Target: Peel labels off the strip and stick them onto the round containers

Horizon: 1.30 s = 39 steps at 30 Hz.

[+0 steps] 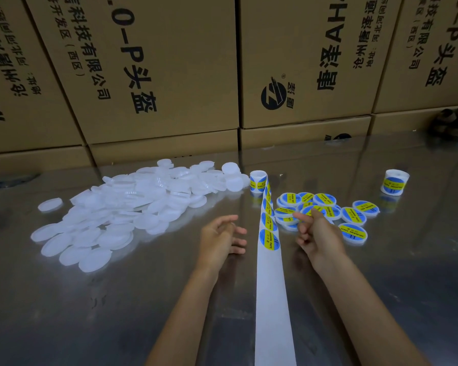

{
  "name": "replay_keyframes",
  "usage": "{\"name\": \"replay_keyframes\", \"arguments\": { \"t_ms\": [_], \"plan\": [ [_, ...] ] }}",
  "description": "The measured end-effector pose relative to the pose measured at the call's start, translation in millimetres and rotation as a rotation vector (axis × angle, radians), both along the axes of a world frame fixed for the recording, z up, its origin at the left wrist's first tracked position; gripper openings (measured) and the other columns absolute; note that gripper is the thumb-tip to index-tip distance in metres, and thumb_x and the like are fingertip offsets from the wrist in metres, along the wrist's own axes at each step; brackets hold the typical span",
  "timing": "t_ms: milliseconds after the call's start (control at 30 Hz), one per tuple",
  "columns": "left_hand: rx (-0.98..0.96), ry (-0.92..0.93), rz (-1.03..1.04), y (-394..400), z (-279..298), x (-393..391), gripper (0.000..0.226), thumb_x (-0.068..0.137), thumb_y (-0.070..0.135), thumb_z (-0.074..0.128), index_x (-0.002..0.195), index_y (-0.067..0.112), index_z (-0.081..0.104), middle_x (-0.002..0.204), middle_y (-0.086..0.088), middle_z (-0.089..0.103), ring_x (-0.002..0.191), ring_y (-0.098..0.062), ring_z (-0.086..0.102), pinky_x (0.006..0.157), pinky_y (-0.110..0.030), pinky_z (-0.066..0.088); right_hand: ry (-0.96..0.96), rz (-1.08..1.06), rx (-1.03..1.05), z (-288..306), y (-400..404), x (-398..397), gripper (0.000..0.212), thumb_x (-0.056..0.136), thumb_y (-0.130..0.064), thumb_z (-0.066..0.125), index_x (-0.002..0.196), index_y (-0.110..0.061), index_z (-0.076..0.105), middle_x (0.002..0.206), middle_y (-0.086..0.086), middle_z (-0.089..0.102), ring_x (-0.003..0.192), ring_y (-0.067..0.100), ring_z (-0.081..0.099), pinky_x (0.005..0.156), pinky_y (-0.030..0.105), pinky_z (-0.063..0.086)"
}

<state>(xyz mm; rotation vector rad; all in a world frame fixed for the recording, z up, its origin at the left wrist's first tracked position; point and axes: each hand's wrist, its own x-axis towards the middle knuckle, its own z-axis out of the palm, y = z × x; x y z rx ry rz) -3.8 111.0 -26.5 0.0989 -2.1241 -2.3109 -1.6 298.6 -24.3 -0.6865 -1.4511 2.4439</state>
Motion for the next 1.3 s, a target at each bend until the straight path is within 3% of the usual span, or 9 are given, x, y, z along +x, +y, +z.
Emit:
{"name": "replay_keyframes", "arguments": {
  "t_ms": [267, 400, 467, 567, 667, 867, 1000, 1167, 1300],
  "plan": [
    [-0.037, 0.033, 0.058, 4, -6, -5, 0.030, 0.100, -0.006, 0.037, 0.114, 0.004, 0.062, 0.084, -0.013, 0.065, 0.055, -0.018, 0.057, 0.045, -0.025, 0.054, 0.077, 0.017, 0.516, -9, -24, 0, 0.037, 0.100, -0.025, 0.048, 0.074, -0.010, 0.069, 0.044, -0.001, 0.051, 0.039, 0.011, 0.042, 0.049, 0.028, 0.037],
    [-0.136, 0.109, 0.174, 2, -9, -20, 0.034, 0.096, -0.008, 0.040, 0.115, 0.004, 0.065, 0.086, -0.005, 0.064, 0.059, -0.012, 0.058, 0.050, -0.028, 0.057, 0.194, 0.032, 0.919, -14, -39, -3, 0.037, 0.099, -0.027, 0.050, 0.075, -0.007, 0.069, 0.063, 0.000, 0.066, 0.066, 0.019, 0.060, 0.069, 0.036, 0.048],
    [-0.326, 0.193, 0.249, -5, -6, -36, 0.030, 0.096, -0.001, 0.047, 0.116, 0.007, 0.067, 0.092, -0.003, 0.069, 0.072, -0.011, 0.065, 0.070, -0.037, 0.060, 0.211, 0.066, 0.994, -16, -42, -7, 0.036, 0.100, -0.027, 0.050, 0.076, -0.009, 0.070, 0.074, 0.001, 0.071, 0.076, 0.020, 0.064, 0.076, 0.036, 0.049],
    [-0.706, 0.368, 0.289, -18, 5, -67, 0.032, 0.094, 0.002, 0.051, 0.120, 0.010, 0.067, 0.119, -0.008, 0.066, 0.112, -0.022, 0.060, 0.099, -0.035, 0.048, 0.217, 0.075, 1.022, -21, -40, -13, 0.036, 0.099, -0.030, 0.050, 0.074, -0.011, 0.069, 0.075, 0.001, 0.072, 0.078, 0.019, 0.065, 0.077, 0.038, 0.052],
    [-1.039, 0.448, 0.222, -30, 18, -105, 0.040, 0.092, 0.004, 0.054, 0.132, 0.005, 0.058, 0.137, -0.012, 0.054, 0.130, -0.029, 0.045, 0.107, -0.036, 0.037, 0.208, 0.071, 0.991, -26, -37, -19, 0.040, 0.098, -0.035, 0.050, 0.073, -0.008, 0.067, 0.070, 0.005, 0.069, 0.071, 0.021, 0.064, 0.072, 0.040, 0.053],
    [-1.563, 0.349, 0.008, -45, 27, -156, 0.059, 0.095, 0.028, 0.062, 0.147, 0.009, 0.042, 0.157, -0.012, 0.037, 0.146, -0.029, 0.028, 0.114, -0.043, 0.028, 0.145, 0.040, 1.038, -29, -37, -28, 0.047, 0.096, -0.044, 0.049, 0.075, -0.005, 0.066, 0.069, 0.006, 0.067, 0.069, 0.020, 0.063, 0.071, 0.037, 0.053],
    [-1.518, 0.395, 0.063, -50, 18, -165, 0.040, 0.093, 0.022, 0.063, 0.131, 0.010, 0.062, 0.135, -0.017, 0.059, 0.125, -0.035, 0.053, 0.107, -0.041, 0.039, 0.125, 0.046, 1.041, -28, -37, -31, 0.049, 0.095, -0.046, 0.049, 0.076, -0.004, 0.065, 0.071, 0.008, 0.067, 0.070, 0.021, 0.062, 0.070, 0.034, 0.052],
    [-1.337, 0.400, 0.113, -53, 19, -165, 0.028, 0.097, 0.013, 0.056, 0.120, 0.006, 0.071, 0.123, -0.020, 0.068, 0.116, -0.038, 0.059, 0.100, -0.043, 0.048, 0.113, 0.070, 0.992, -27, -37, -31, 0.049, 0.095, -0.045, 0.048, 0.077, -0.003, 0.066, 0.073, 0.009, 0.068, 0.073, 0.023, 0.063, 0.073, 0.036, 0.054],
    [-1.106, 0.578, 0.191, -53, 31, -147, 0.027, 0.092, -0.002, 0.055, 0.104, 0.009, 0.077, 0.122, -0.011, 0.070, 0.119, -0.031, 0.059, 0.100, -0.036, 0.045, 0.134, 0.076, 0.957, -25, -38, -30, 0.049, 0.096, -0.043, 0.050, 0.076, -0.001, 0.066, 0.072, 0.011, 0.068, 0.072, 0.025, 0.063, 0.073, 0.039, 0.054]
  ]
}}
